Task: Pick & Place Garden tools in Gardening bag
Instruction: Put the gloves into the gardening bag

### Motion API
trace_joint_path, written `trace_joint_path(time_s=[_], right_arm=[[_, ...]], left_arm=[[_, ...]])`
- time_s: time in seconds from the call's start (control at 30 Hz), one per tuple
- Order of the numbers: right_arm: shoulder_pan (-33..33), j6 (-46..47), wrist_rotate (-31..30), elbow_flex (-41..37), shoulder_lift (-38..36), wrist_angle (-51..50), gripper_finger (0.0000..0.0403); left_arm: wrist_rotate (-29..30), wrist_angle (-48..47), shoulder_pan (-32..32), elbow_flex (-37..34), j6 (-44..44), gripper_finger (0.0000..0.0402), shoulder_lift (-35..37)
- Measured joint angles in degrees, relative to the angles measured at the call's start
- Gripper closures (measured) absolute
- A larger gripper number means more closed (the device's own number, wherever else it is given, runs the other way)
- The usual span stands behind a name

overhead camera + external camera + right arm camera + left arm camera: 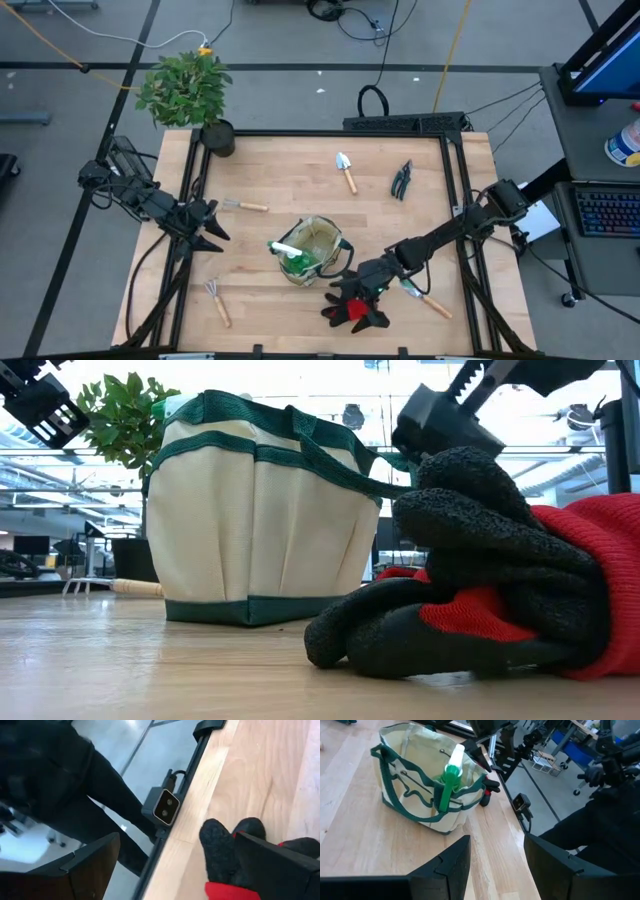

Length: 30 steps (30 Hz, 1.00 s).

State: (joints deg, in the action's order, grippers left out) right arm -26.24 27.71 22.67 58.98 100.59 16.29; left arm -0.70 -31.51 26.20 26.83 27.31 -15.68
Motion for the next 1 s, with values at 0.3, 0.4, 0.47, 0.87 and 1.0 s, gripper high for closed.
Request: trace_joint_path(time_s=[0.3, 0.4, 0.47, 0.87, 1.0], right_arm=[[0.0, 9.4, 0.0, -1.2, 0.0, 0.1, 0.0014], [0.0, 9.3, 0.0, -1.2, 0.0, 0.1, 0.0014], [0.2, 9.2, 0.0, -1.2, 0.0, 0.2, 0.0014], [3.7, 6.0, 11.9, -1.3, -2.5, -2.4, 0.0014], [3.8, 7.3, 11.7, -1.3, -2.7, -2.8, 0.0014]], left_arm=[[-0.9, 0.0, 0.0, 0.0, 1.0, 0.0213, 0.0], [-0.8, 0.0, 0.0, 0.0, 2.0, 0.0213, 0.0], [-0.8, 0.0, 0.0, 0.0, 2.9, 0.0213, 0.0], [1.2, 0.3, 0.0, 0.0, 4.4, 0.0213, -0.1], [1.2, 0.2, 0.0, 0.0, 4.3, 0.0213, -0.1]])
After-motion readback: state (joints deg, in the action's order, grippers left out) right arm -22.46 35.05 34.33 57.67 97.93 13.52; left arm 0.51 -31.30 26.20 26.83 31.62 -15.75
